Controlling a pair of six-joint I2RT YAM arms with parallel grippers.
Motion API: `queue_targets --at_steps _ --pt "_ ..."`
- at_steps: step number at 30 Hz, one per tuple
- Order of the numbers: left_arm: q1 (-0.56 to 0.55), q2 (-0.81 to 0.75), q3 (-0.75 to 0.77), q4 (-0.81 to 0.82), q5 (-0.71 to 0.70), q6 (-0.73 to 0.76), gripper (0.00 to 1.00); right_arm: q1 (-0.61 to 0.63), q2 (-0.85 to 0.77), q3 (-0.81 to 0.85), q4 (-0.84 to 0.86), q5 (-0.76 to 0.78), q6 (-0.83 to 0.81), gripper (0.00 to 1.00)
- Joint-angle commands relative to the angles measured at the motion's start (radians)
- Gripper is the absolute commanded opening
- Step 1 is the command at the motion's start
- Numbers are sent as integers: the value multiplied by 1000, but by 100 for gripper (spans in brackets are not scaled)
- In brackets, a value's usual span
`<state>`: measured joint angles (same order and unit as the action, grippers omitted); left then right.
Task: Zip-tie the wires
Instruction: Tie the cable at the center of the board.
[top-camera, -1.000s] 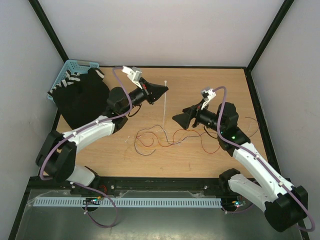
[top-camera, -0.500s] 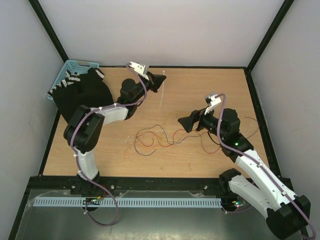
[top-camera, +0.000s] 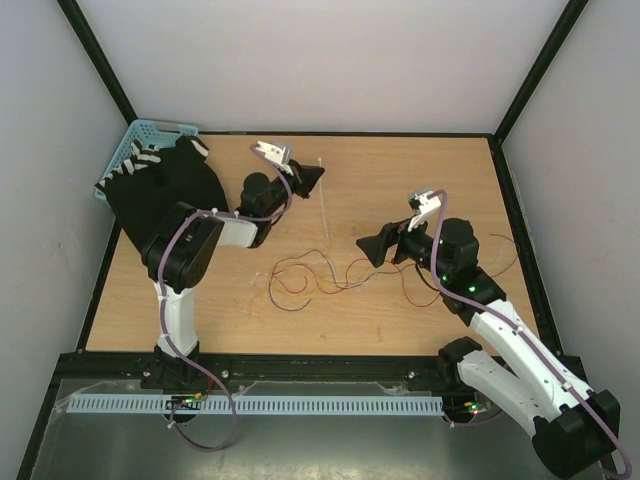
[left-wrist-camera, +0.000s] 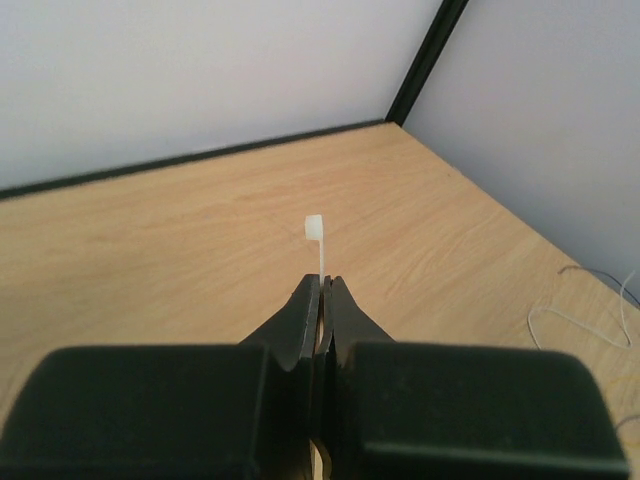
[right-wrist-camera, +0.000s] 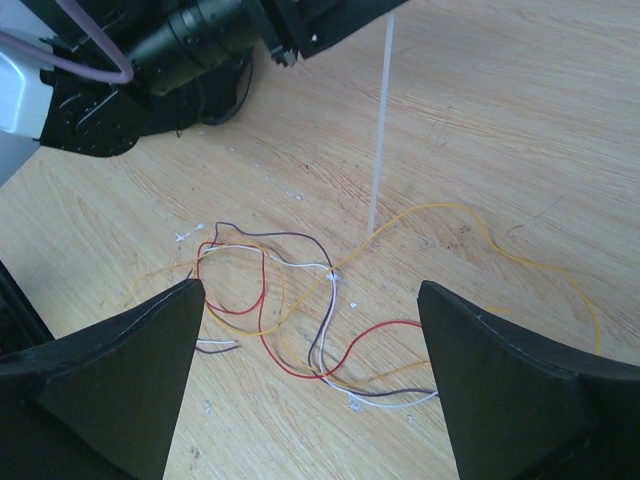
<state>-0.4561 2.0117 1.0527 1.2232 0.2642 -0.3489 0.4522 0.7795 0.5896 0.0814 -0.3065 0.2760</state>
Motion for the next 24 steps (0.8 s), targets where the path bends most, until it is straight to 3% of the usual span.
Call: queue_targets --at_steps 1,17,24 --pt "-7 -11 -89 129 11 -46 0 3 -14 -19 25 0 -12 99" --pt "-61 -47 -318 258 99 -68 0 6 24 -79 77 -68 -2 98" --pt "-102 -113 -415 258 94 -40 0 5 141 -58 -2 -162 5 97"
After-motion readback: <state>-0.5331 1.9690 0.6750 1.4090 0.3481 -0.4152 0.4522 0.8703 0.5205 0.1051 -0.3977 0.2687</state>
